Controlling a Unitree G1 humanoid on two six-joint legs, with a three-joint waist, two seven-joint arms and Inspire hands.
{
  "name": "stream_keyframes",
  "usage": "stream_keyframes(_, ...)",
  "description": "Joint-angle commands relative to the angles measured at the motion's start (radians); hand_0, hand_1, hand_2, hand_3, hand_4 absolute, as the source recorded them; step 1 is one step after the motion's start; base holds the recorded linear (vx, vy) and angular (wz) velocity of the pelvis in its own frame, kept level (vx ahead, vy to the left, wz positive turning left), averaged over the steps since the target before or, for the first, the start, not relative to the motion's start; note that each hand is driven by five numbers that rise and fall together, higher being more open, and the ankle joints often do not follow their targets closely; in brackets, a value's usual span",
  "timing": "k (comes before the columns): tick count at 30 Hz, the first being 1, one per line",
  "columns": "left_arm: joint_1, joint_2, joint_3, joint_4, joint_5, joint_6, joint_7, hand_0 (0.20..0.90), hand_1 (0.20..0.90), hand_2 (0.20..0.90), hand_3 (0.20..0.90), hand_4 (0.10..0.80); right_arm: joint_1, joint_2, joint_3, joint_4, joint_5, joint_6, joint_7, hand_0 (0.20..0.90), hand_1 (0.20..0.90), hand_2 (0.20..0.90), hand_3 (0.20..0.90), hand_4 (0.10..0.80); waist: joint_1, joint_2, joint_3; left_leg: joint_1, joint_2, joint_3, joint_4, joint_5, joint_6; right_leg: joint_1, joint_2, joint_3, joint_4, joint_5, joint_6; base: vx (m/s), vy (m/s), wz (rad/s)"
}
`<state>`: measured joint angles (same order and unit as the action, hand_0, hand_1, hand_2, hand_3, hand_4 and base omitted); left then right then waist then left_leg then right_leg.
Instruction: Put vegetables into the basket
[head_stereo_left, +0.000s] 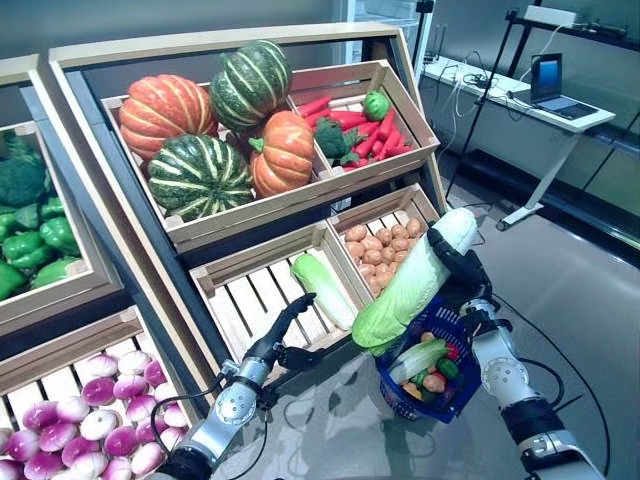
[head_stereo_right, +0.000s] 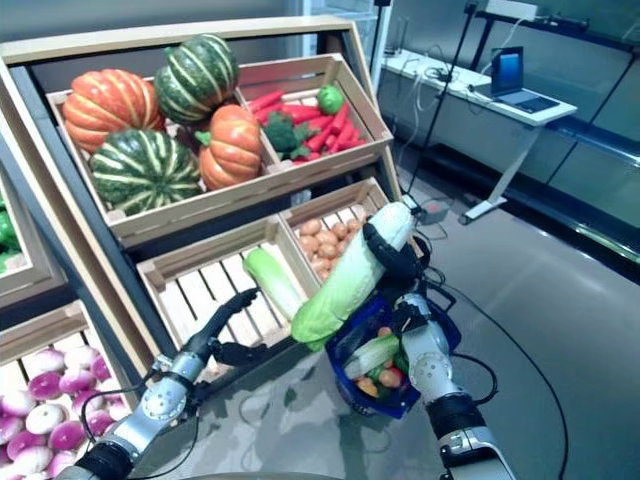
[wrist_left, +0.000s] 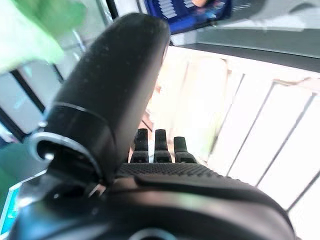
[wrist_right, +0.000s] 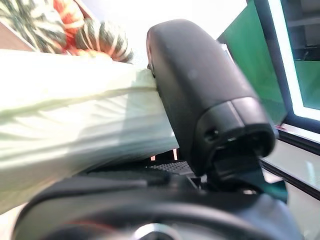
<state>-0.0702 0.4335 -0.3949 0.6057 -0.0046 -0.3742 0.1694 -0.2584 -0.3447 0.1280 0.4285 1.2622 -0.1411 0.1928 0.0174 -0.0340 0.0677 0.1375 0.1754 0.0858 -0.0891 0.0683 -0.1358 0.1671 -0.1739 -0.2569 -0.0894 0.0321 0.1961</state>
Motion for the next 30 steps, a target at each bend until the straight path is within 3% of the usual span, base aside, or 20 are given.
stream_keyframes(1,-0.139,-0.009,0.08,0.039,-0.112,-0.036,0.083,0.9,0.9,0.9,0.9,0.8,-0.091,-0.049,-0.136,-0.066,-0.044,-0.149,0.04,0.3,0.3,0.3,0.3,0.4,0.01,-0.015,0.003,0.023,-0.017,0.0,0.002,-0.086,0.028,-0.003,-0.008,0.053,0.002,0.008,-0.032,0.006,-0.055,-0.01)
stream_keyframes(4,-0.105,-0.025,0.139,0.044,-0.108,-0.057,0.111,0.9,0.9,0.9,0.9,0.8,-0.046,-0.056,-0.176,-0.045,-0.071,-0.177,0.015,0.3,0.3,0.3,0.3,0.4,0.009,-0.016,0.009,0.025,-0.011,0.003,0.002,-0.084,0.025,-0.001,-0.007,0.054,0.002,0.006,-0.035,-0.015,-0.074,0.0)
stream_keyframes(10,-0.091,-0.008,0.157,-0.009,-0.13,-0.051,0.102,0.9,0.9,0.9,0.9,0.8,-0.006,-0.083,-0.205,0.014,-0.107,-0.2,-0.013,0.3,0.3,0.3,0.3,0.4,0.008,-0.017,0.02,0.025,0.002,0.002,0.002,-0.08,0.023,-0.002,0.001,0.047,0.012,-0.003,-0.042,-0.022,-0.099,0.0)
stream_keyframes(12,-0.052,0.004,0.165,-0.048,-0.146,-0.07,0.077,0.9,0.9,0.9,0.9,0.8,0.017,-0.077,-0.212,0.027,-0.106,-0.195,-0.023,0.3,0.3,0.3,0.3,0.4,0.005,-0.019,0.033,0.043,0.022,0.029,0.025,-0.068,0.015,-0.013,0.009,0.05,0.033,-0.011,-0.055,-0.012,-0.137,0.0)
stream_keyframes(14,-0.013,0.004,0.173,-0.096,-0.159,-0.087,0.07,0.9,0.9,0.9,0.9,0.8,0.034,-0.069,-0.216,0.033,-0.124,-0.201,-0.032,0.3,0.3,0.3,0.3,0.4,0.006,-0.033,0.067,-0.017,0.044,0.051,0.206,-0.061,-0.006,-0.029,0.006,0.066,0.066,-0.006,-0.078,-0.047,-0.076,-0.09)
stream_keyframes(17,0.011,-0.007,0.175,-0.172,-0.181,-0.101,0.061,0.9,0.9,0.9,0.9,0.8,0.055,-0.061,-0.202,0.044,-0.122,-0.248,-0.076,0.3,0.3,0.3,0.3,0.4,0.029,-0.027,0.147,-0.178,0.057,0.0,0.39,-0.001,-0.028,-0.042,0.014,0.087,0.096,0.002,-0.105,-0.055,0.024,-0.07)
stream_keyframes(19,-0.005,-0.017,0.164,-0.168,-0.194,-0.116,0.063,0.9,0.9,0.9,0.9,0.8,0.043,-0.06,-0.197,0.077,-0.115,-0.277,-0.073,0.3,0.3,0.3,0.3,0.4,0.035,-0.015,0.173,-0.198,0.061,0.021,0.318,0.017,-0.037,-0.024,0.012,0.087,0.086,-0.002,-0.096,0.06,0.183,-0.15)
stream_keyframes(22,-0.071,-0.018,0.129,-0.17,-0.192,-0.13,0.056,0.9,0.9,0.9,0.9,0.8,-0.007,-0.083,-0.191,0.096,-0.098,-0.325,-0.117,0.3,0.3,0.3,0.3,0.4,0.065,-0.014,0.188,-0.249,0.032,0.01,0.164,0.052,-0.034,0.024,0.004,0.087,0.052,-0.024,-0.067,0.105,0.181,0.03)
stream_keyframes(25,-0.118,-0.012,0.114,-0.161,-0.171,-0.131,0.04,0.9,0.9,0.9,0.9,0.8,-0.039,-0.1,-0.208,0.136,-0.094,-0.345,-0.13,0.3,0.3,0.3,0.3,0.4,0.084,-0.021,0.176,-0.238,-0.004,-0.014,0.106,0.043,-0.009,0.04,-0.02,0.079,0.059,-0.044,-0.045,0.168,0.166,-0.06)
stream_keyframes(27,-0.124,-0.003,0.108,-0.161,-0.205,-0.122,0.003,0.9,0.9,0.9,0.9,0.8,-0.008,-0.094,-0.231,0.135,-0.104,-0.365,-0.144,0.3,0.3,0.3,0.3,0.4,0.09,-0.03,0.166,-0.266,-0.015,-0.018,0.179,0.009,0.012,0.049,-0.056,0.068,0.148,-0.078,-0.023,0.235,0.106,-0.21)
stream_keyframes(28,-0.106,0.018,0.088,-0.179,-0.201,-0.125,-0.012,0.9,0.9,0.9,0.9,0.8,0.037,-0.087,-0.252,0.134,-0.115,-0.4,-0.147,0.3,0.3,0.3,0.3,0.4,0.089,-0.034,0.159,-0.264,-0.036,-0.032,0.213,-0.022,0.046,0.007,-0.109,0.067,0.299,-0.012,-0.002,0.275,0.102,0.14)
stream_keyframes(30,-0.091,0.027,0.079,-0.182,-0.208,-0.123,-0.016,0.9,0.9,0.9,0.9,0.8,0.054,-0.088,-0.265,0.143,-0.101,-0.413,-0.14,0.3,0.3,0.3,0.3,0.4,0.086,-0.03,0.157,-0.246,-0.044,-0.04,0.217,-0.036,0.057,-0.058,-0.137,0.072,0.401,0.039,0.005,0.255,0.081,0.2)
